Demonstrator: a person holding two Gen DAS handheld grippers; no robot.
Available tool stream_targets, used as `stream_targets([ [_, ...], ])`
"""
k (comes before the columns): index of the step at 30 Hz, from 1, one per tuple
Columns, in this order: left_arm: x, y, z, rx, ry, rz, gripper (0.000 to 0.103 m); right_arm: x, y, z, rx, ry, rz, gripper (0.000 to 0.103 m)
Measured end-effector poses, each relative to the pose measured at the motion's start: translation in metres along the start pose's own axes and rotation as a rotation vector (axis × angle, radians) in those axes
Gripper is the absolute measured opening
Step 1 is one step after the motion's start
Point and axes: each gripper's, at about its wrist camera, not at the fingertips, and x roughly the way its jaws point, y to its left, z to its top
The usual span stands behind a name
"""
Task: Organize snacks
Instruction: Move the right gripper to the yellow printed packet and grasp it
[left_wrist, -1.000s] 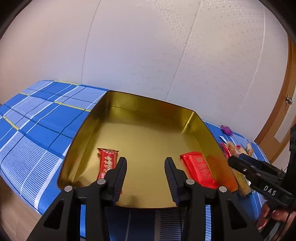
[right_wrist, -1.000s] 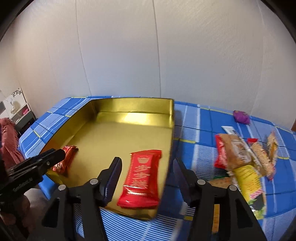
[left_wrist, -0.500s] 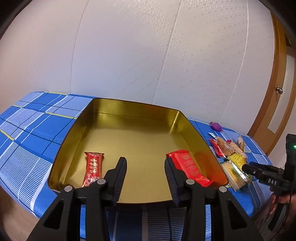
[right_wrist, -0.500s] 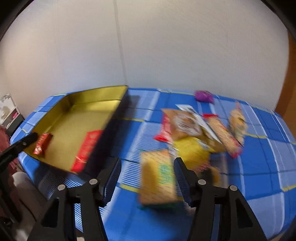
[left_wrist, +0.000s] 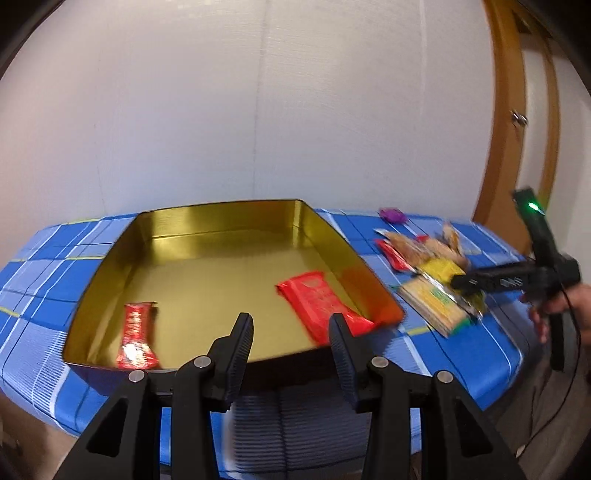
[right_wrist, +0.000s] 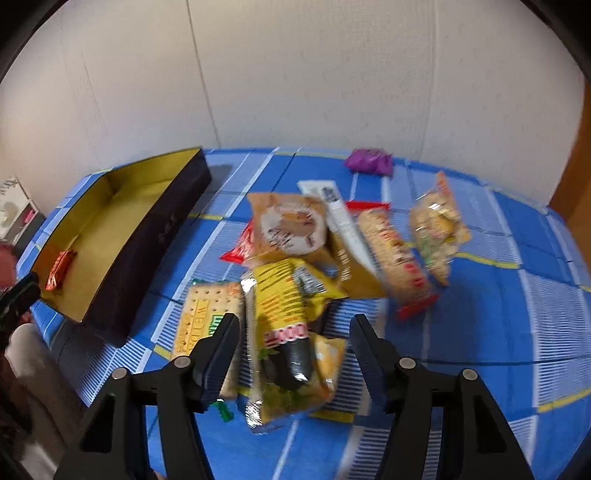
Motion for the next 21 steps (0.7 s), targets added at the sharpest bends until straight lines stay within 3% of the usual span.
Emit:
stream_targets([
  [7,-0.002,-0.034,-0.009,0.103,0.004,-0.027,0.043,0.014,0.0,-0.001,0.014,0.004,-0.024,0.052],
  [17,-0.008,-0.078,-0.009,0.138,0.013,-0.107,0.043,0.015,0.011,-0.014,-0.067,0.033,-0.056,0.046],
  [21,0.001,-0.103,-0.005,0.141,0.047,-0.149,0.044,0.011,0.002,-0.017,-0.035,0.034,-0.068,0.044],
])
